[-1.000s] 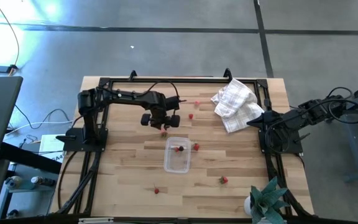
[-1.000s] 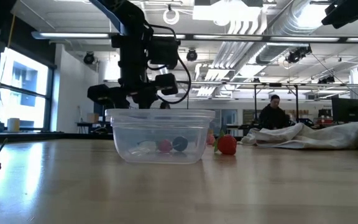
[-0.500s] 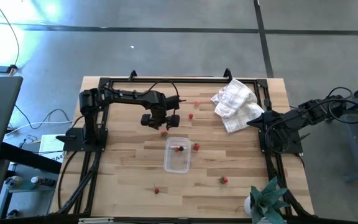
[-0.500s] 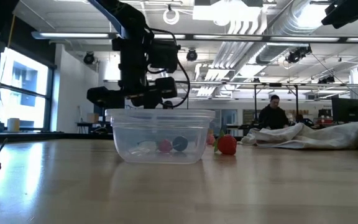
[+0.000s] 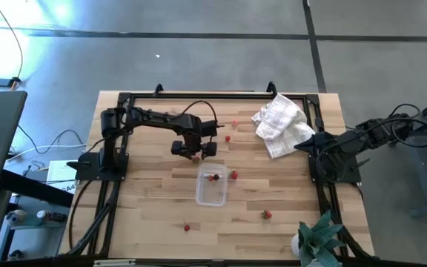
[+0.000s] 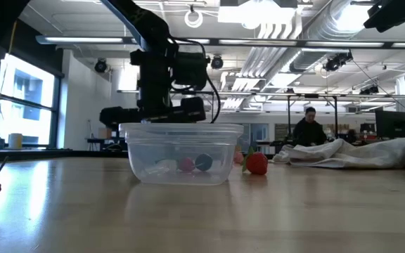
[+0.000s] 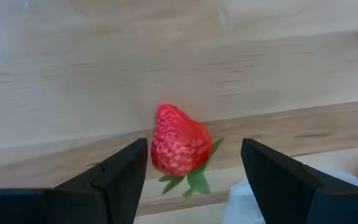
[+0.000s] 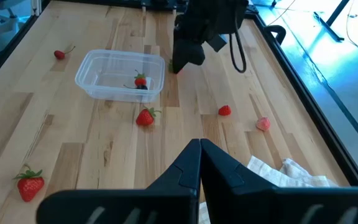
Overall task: Pick and placing Produce into tupperware
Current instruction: Put the red strawberry into the transparent container
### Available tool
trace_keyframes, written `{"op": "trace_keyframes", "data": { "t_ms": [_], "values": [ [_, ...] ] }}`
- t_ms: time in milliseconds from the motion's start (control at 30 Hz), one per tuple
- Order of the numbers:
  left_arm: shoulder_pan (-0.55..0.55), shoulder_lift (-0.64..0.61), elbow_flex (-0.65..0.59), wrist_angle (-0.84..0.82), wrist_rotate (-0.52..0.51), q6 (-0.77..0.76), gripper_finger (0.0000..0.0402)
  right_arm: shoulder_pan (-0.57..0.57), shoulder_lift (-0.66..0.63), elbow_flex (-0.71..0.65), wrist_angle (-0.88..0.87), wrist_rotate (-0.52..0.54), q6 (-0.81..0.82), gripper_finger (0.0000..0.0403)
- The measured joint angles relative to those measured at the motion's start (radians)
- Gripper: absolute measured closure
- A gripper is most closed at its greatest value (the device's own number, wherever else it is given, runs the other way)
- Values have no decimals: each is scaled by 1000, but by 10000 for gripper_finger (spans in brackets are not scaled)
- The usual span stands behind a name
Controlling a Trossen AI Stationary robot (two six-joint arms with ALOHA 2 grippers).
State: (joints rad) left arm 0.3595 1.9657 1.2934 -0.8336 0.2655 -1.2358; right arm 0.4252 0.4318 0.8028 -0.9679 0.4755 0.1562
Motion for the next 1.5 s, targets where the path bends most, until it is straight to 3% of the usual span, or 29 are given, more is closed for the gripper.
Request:
{"op": "trace_keyframes", "data": {
  "t_ms": [333, 900, 1500],
  "values": [
    [0, 10, 0, -3, -22, 9, 162, 0, 0, 0, 0, 0, 0, 402],
    [-1, 10, 0, -37, -29, 47, 221, 0, 0, 0, 0, 0, 0, 402],
    [-6, 43, 3, -31, 0, 132, 225, 0, 0, 0, 0, 0, 0, 402]
  ]
}}
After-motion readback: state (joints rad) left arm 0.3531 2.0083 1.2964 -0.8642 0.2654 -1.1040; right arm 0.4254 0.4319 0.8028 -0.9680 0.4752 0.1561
